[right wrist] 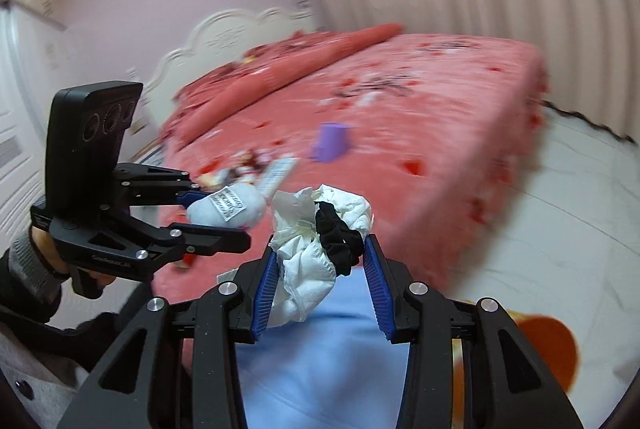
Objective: Collect trash
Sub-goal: 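Carry both items to the orange bin and open both tools to drop them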
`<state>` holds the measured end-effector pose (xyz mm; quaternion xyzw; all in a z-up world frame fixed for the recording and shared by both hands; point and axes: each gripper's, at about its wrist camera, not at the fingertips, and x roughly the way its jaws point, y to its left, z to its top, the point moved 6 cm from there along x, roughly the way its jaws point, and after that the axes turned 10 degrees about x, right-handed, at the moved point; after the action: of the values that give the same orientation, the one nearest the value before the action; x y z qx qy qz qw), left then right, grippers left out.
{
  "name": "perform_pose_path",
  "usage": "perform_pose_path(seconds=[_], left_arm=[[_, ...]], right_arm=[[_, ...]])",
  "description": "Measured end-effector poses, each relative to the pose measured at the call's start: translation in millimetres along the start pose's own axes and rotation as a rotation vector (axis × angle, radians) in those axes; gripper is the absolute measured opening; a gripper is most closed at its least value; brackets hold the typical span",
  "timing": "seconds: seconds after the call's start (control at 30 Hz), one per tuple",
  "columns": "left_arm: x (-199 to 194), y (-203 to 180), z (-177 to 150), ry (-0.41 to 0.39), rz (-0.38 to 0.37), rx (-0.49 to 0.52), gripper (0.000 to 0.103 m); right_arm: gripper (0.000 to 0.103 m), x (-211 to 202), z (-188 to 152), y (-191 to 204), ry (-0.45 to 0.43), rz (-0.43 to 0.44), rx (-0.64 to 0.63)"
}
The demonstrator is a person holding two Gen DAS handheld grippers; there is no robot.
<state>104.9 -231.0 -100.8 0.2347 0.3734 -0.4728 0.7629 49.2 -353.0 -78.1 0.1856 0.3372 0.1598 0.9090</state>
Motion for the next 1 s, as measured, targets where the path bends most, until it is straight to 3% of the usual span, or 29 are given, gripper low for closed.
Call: perform_pose_path(seconds=[0.33, 0.57, 0.77, 0.8, 0.87, 1.0], left_arm=[[107.4, -73.2, 67.3, 0.056, -0.192, 0.17, 0.043], [168.2, -110.7, 80.0, 0.123, -0.283, 0.226, 0.044], [198.4, -118.6, 85.1, 0.162, -0.296, 0.244, 0.05], [199.0, -119.1, 86.6, 0.166, -0.295, 0.243, 0.053], [205.0, -118.0, 89.2, 0.168, -0.268, 0.243, 0.068], [209.1, -117.2, 90.0, 0.178, -0.268, 0.233, 0.071]], right_arm=[[0.042, -79.0, -28.3, -147.8, -0.111, -0.258, 0.237], [0.042, -98.7, -61.2, -224.3, -0.107, -0.353, 0.375], [0.042, -92.6, -77.8, -255.1, -0.084, -0.373, 0.442], [0.042, -92.3, -78.9, -259.8, -0.08, -0.374, 0.447], [0.042, -90.3, -81.8, -265.2, -0.075, -0.378, 0.456], [0.042, -85.0, -83.7, -273.4, -0.063, -0.379, 0.47]])
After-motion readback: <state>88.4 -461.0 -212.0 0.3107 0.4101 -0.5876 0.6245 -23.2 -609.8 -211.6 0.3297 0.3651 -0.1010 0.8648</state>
